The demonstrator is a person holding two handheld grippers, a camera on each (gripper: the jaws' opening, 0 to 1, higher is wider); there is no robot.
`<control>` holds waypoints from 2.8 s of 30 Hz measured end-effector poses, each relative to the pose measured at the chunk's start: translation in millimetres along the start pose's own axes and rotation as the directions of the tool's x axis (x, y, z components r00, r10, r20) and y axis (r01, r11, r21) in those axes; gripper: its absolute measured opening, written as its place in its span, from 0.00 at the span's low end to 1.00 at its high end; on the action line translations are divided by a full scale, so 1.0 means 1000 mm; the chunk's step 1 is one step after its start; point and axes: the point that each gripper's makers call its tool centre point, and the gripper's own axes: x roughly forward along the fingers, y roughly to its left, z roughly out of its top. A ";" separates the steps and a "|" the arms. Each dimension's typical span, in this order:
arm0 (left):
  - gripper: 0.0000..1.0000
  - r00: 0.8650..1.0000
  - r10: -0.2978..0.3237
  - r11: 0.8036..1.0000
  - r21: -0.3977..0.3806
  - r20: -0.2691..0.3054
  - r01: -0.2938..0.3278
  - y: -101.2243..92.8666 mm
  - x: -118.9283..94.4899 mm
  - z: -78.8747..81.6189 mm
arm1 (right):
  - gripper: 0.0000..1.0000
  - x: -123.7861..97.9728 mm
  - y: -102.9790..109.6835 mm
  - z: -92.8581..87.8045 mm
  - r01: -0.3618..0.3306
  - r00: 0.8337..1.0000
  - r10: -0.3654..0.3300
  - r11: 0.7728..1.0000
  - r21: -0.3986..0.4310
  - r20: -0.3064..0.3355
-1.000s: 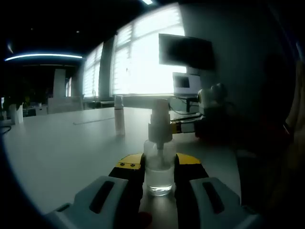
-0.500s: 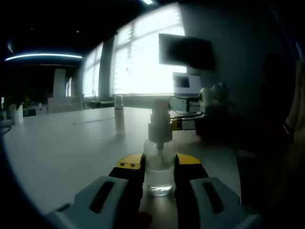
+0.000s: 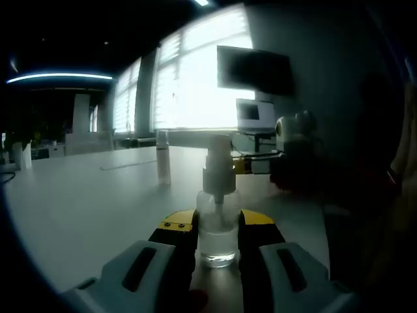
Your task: Clamp pump bottle remove cover press pump head put on cover
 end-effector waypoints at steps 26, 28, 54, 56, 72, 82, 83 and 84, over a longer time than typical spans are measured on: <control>0.16 1.000 0.002 1.000 0.002 -0.002 -0.002 0.000 0.000 0.000 | 0.15 -0.023 0.019 0.025 -0.055 0.998 0.056 0.998 -0.042 0.038; 0.16 1.000 0.002 1.000 0.001 -0.002 -0.002 0.000 0.000 -0.001 | 0.15 -0.025 0.021 0.025 -0.059 0.998 0.060 0.997 -0.044 0.034; 0.16 1.000 0.004 1.000 0.002 -0.005 -0.004 0.000 0.000 -0.001 | 0.08 -0.047 0.041 0.016 -0.162 0.986 0.164 0.984 -0.077 0.015; 0.16 1.000 0.004 1.000 0.002 -0.005 -0.004 0.000 0.000 -0.001 | 0.07 -0.048 0.042 0.015 -0.171 0.985 0.172 0.983 -0.073 0.014; 0.16 1.000 0.005 1.000 0.003 -0.007 -0.005 -0.001 0.000 -0.001 | 0.00 -0.051 0.038 0.001 -0.190 0.982 0.191 0.979 -0.075 0.001; 0.16 1.000 0.005 1.000 0.002 -0.008 -0.005 -0.001 0.000 -0.002 | 0.00 -0.055 0.032 -0.006 -0.194 0.981 0.195 0.979 -0.060 0.003; 0.16 1.000 0.005 1.000 0.002 -0.008 -0.005 -0.001 0.000 -0.002 | 0.00 -0.055 0.032 -0.006 -0.196 0.981 0.196 0.979 -0.062 0.003; 0.16 1.000 0.005 1.000 0.002 -0.008 -0.005 -0.001 0.001 -0.002 | 0.00 -0.055 0.033 -0.007 -0.199 0.980 0.200 0.978 -0.062 0.003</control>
